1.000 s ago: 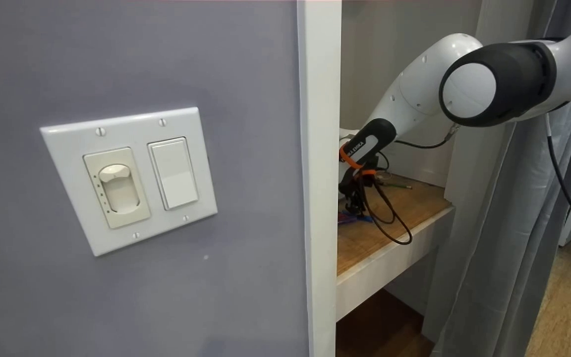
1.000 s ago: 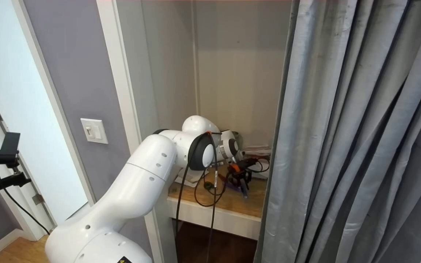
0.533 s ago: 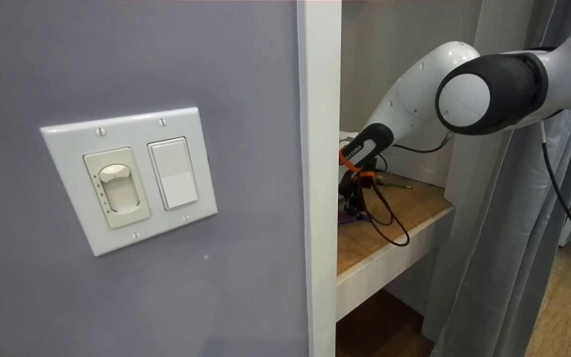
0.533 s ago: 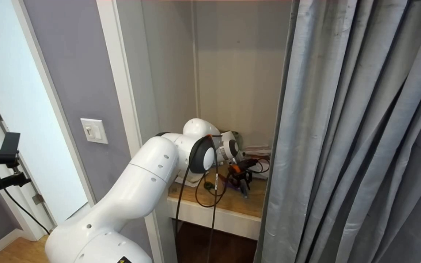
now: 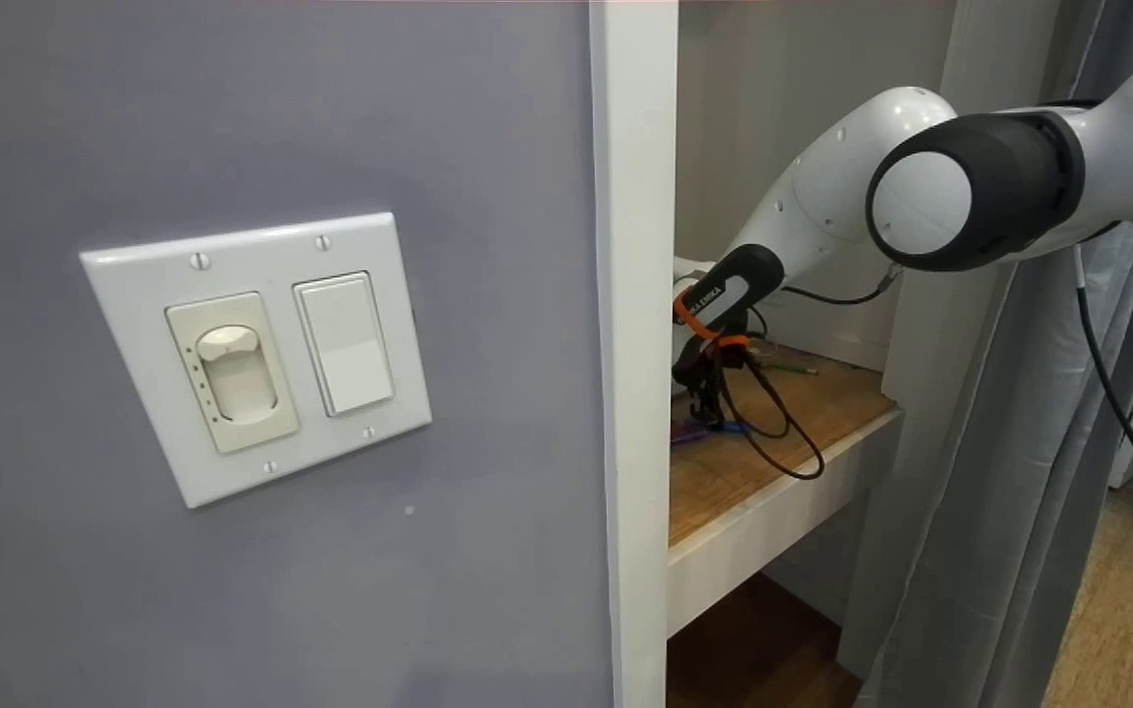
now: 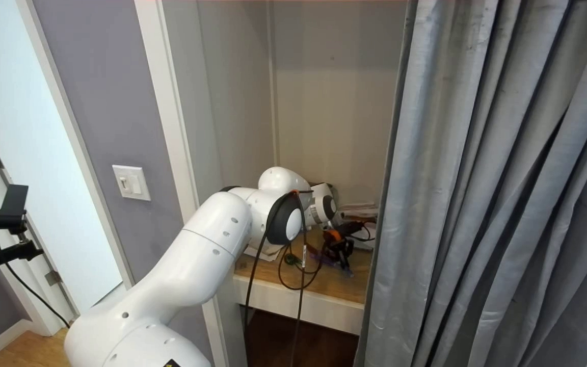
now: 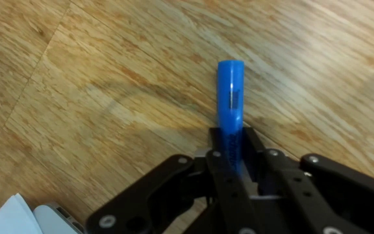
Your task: Set the blue marker upright on the shelf
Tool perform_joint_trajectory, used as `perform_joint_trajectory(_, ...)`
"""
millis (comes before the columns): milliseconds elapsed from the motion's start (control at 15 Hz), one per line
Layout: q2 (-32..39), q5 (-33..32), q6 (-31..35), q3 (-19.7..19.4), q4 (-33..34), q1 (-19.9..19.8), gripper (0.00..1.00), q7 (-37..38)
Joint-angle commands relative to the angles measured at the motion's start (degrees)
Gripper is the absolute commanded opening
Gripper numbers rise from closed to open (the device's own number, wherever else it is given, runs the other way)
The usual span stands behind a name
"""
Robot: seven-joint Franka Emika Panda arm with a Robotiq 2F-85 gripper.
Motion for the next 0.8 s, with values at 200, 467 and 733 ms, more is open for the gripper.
perform_joint_trajectory(200, -7.5, 6.1, 7.9, 2.3, -6.2, -7.5, 0.05, -1.3)
perform_joint_trajectory(467, -13.0, 14.4, 14.4, 6.3, -12.2, -13.8, 0.06, -4.0)
perform_joint_trajectory(733, -17.3, 23.8, 21.7, 10.9, -18.9, -19.3, 0.05, -6.0)
